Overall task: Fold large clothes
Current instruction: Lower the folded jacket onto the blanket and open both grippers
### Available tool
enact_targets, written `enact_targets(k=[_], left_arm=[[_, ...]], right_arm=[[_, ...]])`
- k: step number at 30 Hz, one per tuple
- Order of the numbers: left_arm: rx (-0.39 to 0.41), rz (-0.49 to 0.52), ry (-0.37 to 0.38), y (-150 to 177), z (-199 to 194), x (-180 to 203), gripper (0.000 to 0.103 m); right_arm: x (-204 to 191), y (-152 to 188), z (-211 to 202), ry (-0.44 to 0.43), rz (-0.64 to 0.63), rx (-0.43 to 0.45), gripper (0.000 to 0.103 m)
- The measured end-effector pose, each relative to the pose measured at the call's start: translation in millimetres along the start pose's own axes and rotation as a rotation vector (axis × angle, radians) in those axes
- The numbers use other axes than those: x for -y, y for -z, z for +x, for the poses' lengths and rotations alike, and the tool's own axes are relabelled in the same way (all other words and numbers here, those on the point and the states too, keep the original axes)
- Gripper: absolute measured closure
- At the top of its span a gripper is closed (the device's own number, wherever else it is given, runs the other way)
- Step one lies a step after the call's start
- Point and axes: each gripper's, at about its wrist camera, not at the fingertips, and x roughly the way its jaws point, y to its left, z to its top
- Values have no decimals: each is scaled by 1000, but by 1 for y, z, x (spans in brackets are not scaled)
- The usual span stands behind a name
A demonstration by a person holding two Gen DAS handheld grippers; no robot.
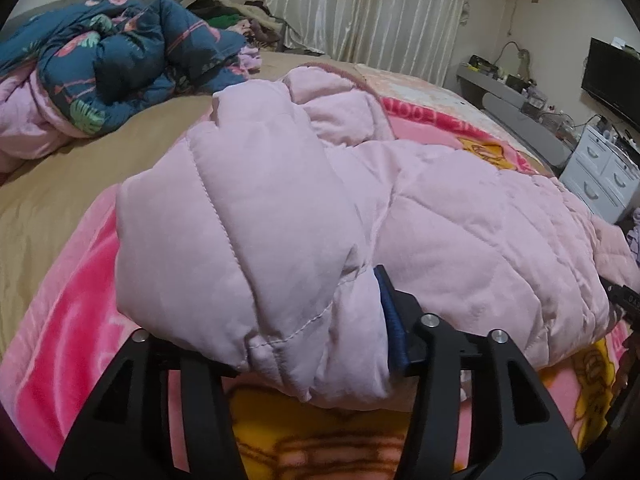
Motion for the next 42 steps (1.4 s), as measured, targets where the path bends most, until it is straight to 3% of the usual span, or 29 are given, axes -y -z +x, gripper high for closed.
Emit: enact_targets(k=[3,5,7,11,19,24,29,33,42], left_arm=[[-8,-20,3,5,1,-5,52],[-15,-37,7,8,1,-8,48],[-18,-48,8,10,1,-9,44],[-24,-71,4,15,-4,-16,28],[-39,-49,-6,31,-34,-18,9],[-31,-33,-1,38,-63,-15,9],[10,-27,23,41,-90,-8,9],[48,2,30,44,-112,0,9],[99,36,75,56,-146,22,9]], right_arm=[[11,7,3,-13,75,-17,42],[19,9,2,8,107,-21,22],[22,11,-3,44,117,-12,10],[32,20,-16,47,133,4,8],[33,35,-62,84,136,77,7],[16,44,-100,113,57,157,4],[-19,58,-132,117,-106,202,4],[-47,73,-153,95,-220,227,4],[-97,96,-179,4,-331,232,4]])
